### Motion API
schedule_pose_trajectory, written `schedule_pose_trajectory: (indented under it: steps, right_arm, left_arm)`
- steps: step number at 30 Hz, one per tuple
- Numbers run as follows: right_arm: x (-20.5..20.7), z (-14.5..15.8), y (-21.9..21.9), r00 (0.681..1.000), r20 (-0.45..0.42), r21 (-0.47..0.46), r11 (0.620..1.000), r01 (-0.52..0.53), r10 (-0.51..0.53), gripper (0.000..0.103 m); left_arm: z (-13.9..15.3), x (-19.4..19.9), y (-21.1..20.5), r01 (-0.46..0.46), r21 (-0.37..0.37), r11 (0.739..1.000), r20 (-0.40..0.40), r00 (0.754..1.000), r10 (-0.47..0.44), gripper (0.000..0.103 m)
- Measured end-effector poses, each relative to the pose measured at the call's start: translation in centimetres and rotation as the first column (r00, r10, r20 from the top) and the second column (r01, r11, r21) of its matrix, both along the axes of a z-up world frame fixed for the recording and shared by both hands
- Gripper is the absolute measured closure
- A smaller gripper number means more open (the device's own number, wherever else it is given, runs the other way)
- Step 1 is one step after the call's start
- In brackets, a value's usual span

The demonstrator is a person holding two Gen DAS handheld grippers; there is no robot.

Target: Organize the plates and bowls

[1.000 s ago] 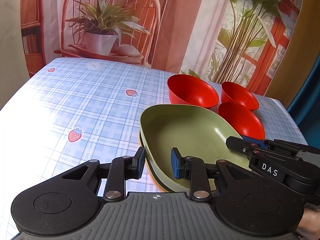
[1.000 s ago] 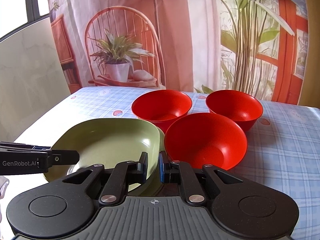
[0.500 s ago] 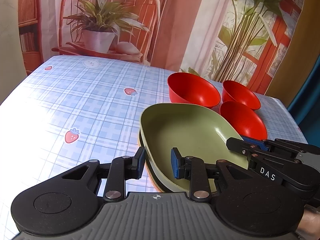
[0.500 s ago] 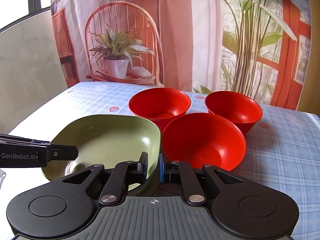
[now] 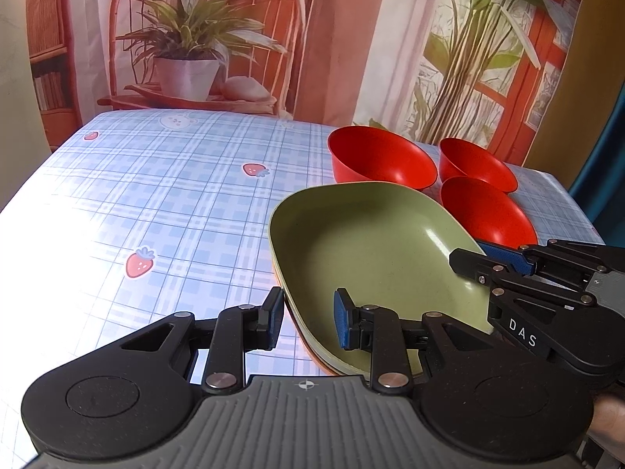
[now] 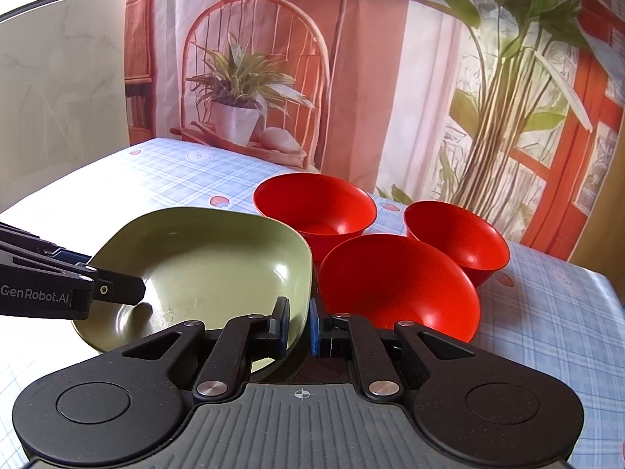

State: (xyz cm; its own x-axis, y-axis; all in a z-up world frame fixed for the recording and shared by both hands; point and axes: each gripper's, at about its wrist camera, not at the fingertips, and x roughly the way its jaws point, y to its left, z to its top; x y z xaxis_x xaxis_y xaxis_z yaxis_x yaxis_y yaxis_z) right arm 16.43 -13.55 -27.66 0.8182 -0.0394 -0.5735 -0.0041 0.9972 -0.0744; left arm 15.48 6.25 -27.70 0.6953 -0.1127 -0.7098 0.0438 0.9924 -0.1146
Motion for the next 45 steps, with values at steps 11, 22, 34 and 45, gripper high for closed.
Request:
schedule_pose_trajectory:
  steps: [11, 22, 34, 45]
  right_arm:
    - [-0.5, -0.2, 0.1, 1.0, 0.0, -0.027, 1.0, 0.009, -0.009, 0.092]
    - [-1.7, 0.6, -0.4, 0.999, 0.035, 0.005, 1.0, 0.023, -0.023, 0.091]
    - [-3.2, 2.4, -2.7, 0.995, 0.08, 0.068, 0.997, 0.045, -0.051, 0.091]
    - [-1.3, 4.2, -5.6, 0.996, 0.076, 0.136, 0.99, 0.026, -0.037, 0.091]
  left_arm:
    - [0.2, -0.4, 0.7, -0.015, -0.016, 1.0, 0.016, 1.0, 0.015, 0.074]
    - [1.4, -1.1, 0.0, -0.018, -0.029, 0.999, 0.039, 0.999, 0.019, 0.074]
    - [3.0, -1.3, -1.1, -0.009, -0.02, 1.0, 0.058, 0.998, 0.011, 0.074]
    - [4.8, 1.5, -1.4, -0.002, -0.015, 1.0, 0.055, 0.998, 0.002, 0.074]
